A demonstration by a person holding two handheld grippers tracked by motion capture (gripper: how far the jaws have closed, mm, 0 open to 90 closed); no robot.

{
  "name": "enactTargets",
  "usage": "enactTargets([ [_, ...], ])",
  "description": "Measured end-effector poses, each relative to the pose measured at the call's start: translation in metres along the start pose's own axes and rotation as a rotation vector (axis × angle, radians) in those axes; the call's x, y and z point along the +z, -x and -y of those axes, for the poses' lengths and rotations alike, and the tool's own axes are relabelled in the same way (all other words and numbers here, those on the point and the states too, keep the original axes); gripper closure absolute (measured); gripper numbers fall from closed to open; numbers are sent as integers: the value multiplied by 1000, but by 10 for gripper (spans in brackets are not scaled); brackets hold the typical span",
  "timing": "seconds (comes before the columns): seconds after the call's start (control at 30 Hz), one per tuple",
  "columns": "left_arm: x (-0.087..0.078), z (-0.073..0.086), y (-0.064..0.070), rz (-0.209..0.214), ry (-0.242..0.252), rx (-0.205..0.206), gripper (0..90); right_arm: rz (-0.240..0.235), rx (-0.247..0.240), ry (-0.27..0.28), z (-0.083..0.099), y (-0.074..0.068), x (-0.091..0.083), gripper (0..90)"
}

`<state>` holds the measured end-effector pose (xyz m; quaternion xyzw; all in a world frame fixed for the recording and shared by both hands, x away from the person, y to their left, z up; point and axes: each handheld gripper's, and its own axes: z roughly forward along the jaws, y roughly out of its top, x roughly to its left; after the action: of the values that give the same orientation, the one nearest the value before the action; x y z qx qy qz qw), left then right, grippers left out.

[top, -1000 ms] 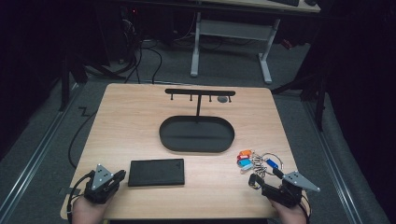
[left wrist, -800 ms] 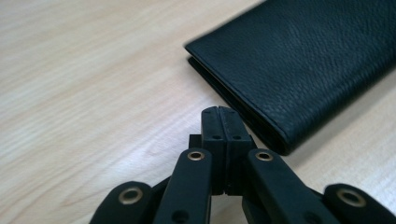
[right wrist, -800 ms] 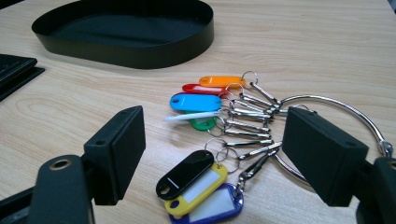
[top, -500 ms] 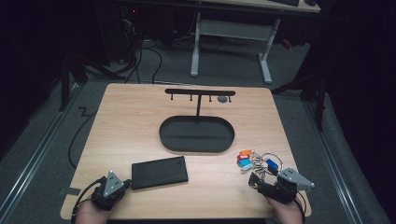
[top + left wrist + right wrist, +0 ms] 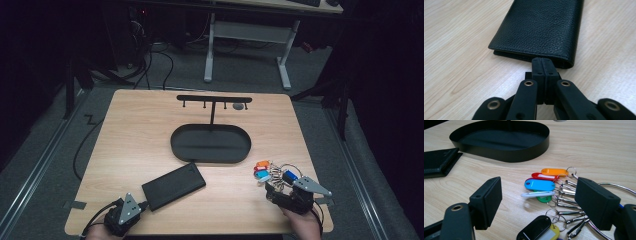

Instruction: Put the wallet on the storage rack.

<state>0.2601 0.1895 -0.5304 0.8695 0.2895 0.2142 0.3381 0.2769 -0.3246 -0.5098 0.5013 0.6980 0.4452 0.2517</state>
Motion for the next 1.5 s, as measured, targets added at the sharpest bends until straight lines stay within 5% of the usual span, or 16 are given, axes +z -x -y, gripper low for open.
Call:
enactTargets([
  [0.27, -9, 5, -15, -52, 37, -87, 888, 6, 7, 6, 1, 3, -3, 223],
  [0.4, -12, 3, -16, -62, 55, -80, 869, 8, 14, 6, 2, 4, -4, 224],
  [0.7, -10, -11, -7, -31, 112, -3, 780, 22, 24, 0, 7, 6, -10, 224],
  [0.83, -3, -22, 3, 2, 142, 64, 640, 40, 37, -7, 12, 10, -17, 226],
  [1.1, 14, -33, 13, 48, 130, 123, 494, 61, 66, -7, 18, 14, -26, 227],
  [1.5, 28, -36, 20, 18, 95, 181, 392, 59, 71, -16, 20, 14, -26, 228],
])
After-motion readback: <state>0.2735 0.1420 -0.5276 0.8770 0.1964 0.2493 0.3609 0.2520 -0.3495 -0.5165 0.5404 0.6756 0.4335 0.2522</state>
